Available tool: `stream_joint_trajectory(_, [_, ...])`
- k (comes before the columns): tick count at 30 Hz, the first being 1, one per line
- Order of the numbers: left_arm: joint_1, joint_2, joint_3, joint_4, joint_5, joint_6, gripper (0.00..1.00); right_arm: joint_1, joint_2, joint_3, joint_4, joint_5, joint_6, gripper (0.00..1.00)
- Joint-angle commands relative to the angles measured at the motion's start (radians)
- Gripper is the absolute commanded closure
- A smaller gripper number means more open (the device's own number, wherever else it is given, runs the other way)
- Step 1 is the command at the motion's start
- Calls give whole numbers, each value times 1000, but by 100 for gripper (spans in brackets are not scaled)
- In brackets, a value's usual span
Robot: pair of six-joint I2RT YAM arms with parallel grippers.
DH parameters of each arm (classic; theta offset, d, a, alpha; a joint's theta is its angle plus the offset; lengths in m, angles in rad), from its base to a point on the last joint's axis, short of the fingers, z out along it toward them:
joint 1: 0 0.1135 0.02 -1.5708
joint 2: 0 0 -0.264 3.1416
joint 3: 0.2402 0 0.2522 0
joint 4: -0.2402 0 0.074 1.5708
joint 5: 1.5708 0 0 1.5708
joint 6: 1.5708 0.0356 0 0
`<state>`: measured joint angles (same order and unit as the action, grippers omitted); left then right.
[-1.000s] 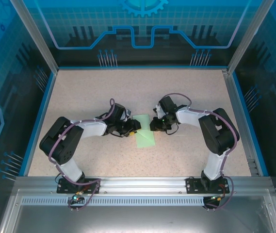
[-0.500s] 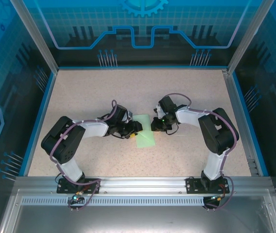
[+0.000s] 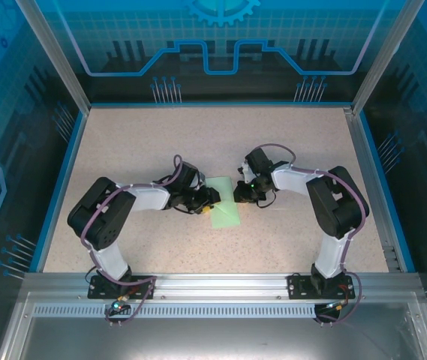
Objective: Fold a paper plane with a square sheet of paper (pick it up from the middle)
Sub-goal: Turn over the paper at the center of the table.
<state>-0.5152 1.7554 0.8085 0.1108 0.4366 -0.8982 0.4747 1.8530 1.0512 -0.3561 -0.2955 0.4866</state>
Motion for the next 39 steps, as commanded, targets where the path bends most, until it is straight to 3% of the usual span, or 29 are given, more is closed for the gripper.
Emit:
stream_joint_trajectory(1, [-6,15,35,22,31,11,63,-10,32,4,-3,10,13,84])
stream_joint_trajectory(15, [-6,6,26,46,57,67,80,-24,3,13,-3,-28,42,80])
stream_joint_trajectory(21, [-6,-9,31,26,40,82,89,-54,-110,-7,-6,-21,89,63])
stream_joint_trajectory(26, [-6,-63,75,-90,-1,146,93,-89,-232,-44,-44,60,119,47])
stream_joint_trajectory(30, [-7,-128,191,-387,-140,265,93,-97,-325,-68,-90,172,125,33])
stream_joint_trajectory(35, [-21,-189,398,-804,-444,423,92,-113,-429,-114,-97,249,137,22])
stream_joint_trajectory(39, [-59,-192,540,-1002,-724,499,92,-132,-491,-145,-100,293,151,18])
